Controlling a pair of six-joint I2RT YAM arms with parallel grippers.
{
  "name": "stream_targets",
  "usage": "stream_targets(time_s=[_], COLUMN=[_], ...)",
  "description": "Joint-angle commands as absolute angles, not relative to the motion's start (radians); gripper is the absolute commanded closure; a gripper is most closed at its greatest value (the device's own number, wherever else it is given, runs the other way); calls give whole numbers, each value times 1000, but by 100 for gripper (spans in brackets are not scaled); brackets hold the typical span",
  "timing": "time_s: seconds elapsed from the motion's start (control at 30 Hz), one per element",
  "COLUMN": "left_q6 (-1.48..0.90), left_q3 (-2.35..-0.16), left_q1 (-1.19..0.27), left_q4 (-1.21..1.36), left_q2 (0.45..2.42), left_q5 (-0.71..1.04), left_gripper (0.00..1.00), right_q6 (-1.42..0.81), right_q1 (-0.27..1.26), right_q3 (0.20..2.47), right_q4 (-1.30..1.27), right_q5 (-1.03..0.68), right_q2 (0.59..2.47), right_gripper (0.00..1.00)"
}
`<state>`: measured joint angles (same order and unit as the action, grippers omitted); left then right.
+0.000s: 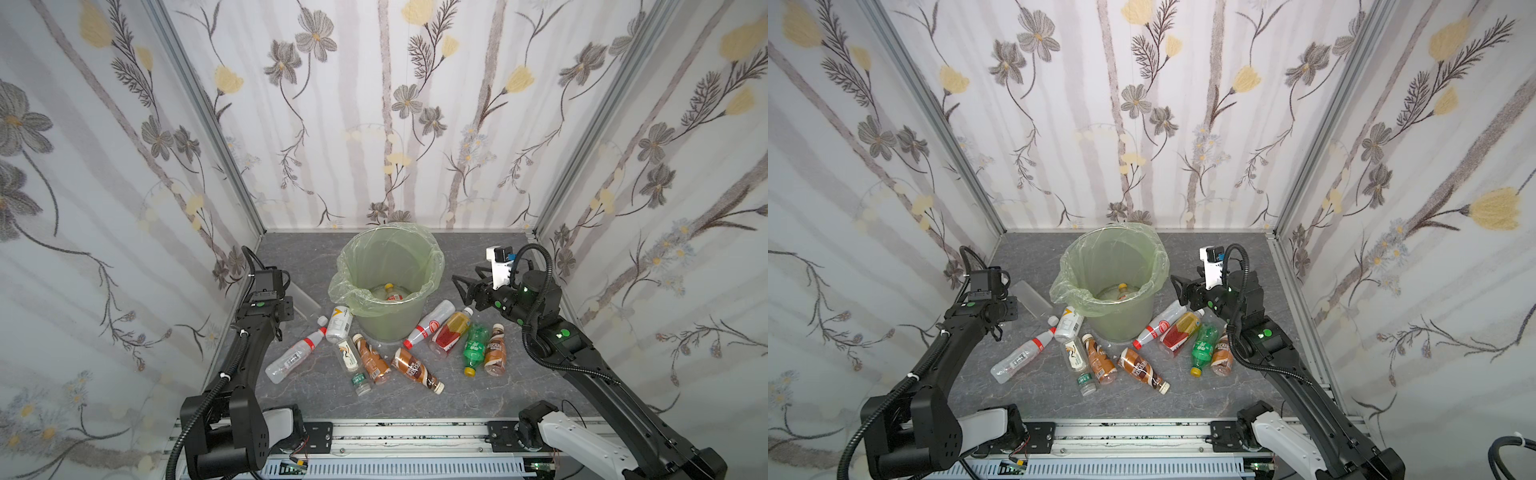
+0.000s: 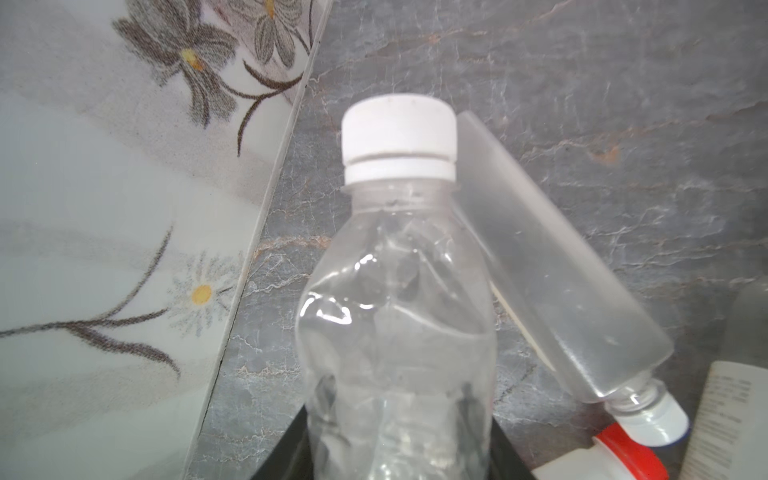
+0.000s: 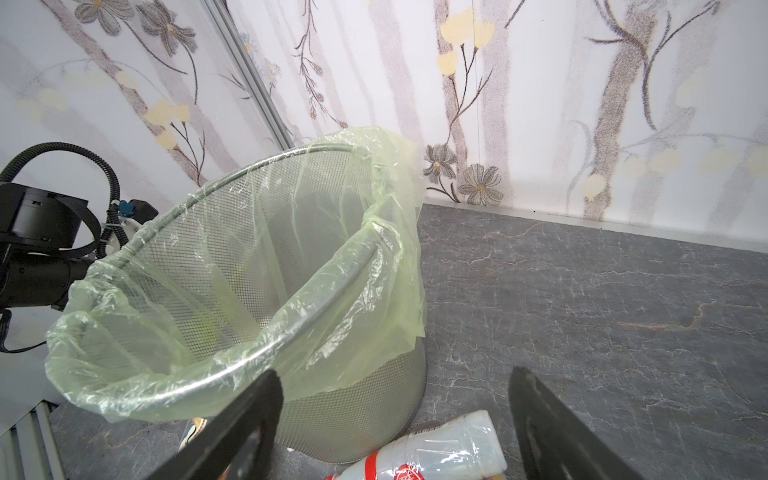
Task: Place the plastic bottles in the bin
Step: 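Lift the water bottle with the left gripper and carry it over the bin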
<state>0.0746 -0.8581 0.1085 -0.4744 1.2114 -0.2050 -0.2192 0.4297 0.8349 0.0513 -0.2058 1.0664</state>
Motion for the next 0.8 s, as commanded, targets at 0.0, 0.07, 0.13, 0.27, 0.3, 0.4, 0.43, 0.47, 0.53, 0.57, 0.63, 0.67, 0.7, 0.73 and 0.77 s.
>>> stream_targets(time_s=[0.0,0.07,0.13,0.27,0.3,0.4,0.43,0.47,0.53,0.57,0.63,0.67,0.7,0.73,0.77], left_q6=[20,-2,-31,-84,-91,-103,-108,-112,-124,-129,-143,-152,-161,-173,-183], left_q3=[-888,-909,-934,-983,-994,-1024,-1035,-1046,-1074,-1088,-1122,-1137,-1154,-1173,-1186], left_q1=[108,108,105,101,95,73,63,53,31,21,2,-5,-16,-26,-35], left_q4=[-461,-458,-454,-443,-443,-443,-443,-443,-443,-443,-442,-442,-441,-440,-439], left_q2=[1177,1145,1113,1066,1060,1049,1046,1044,1041,1042,1047,1050,1055,1060,1065], left_q5=[-159,-120,-62,9,19,61,84,99,131,144,183,203,229,254,271], left_gripper=[57,57,57,57,57,57,57,57,57,57,57,57,57,57,57], right_q6=[-221,-219,-221,-226,-227,-229,-229,-230,-232,-233,-236,-236,-238,-239,-241], right_q1=[430,429,429,429,430,431,429,429,429,429,429,430,430,429,430], right_q3=[836,833,831,827,825,821,820,819,819,819,818,818,818,815,815], right_q4=[46,52,59,65,67,74,79,81,92,95,101,103,105,106,107], right_q5=[-181,-170,-163,-158,-157,-150,-149,-147,-145,-144,-140,-137,-133,-128,-125], right_q2=[1046,1037,1032,1023,1019,1011,1009,1008,1004,1003,997,993,990,987,984], right_gripper=[14,14,14,14,14,14,14,14,14,14,14,14,14,14,14])
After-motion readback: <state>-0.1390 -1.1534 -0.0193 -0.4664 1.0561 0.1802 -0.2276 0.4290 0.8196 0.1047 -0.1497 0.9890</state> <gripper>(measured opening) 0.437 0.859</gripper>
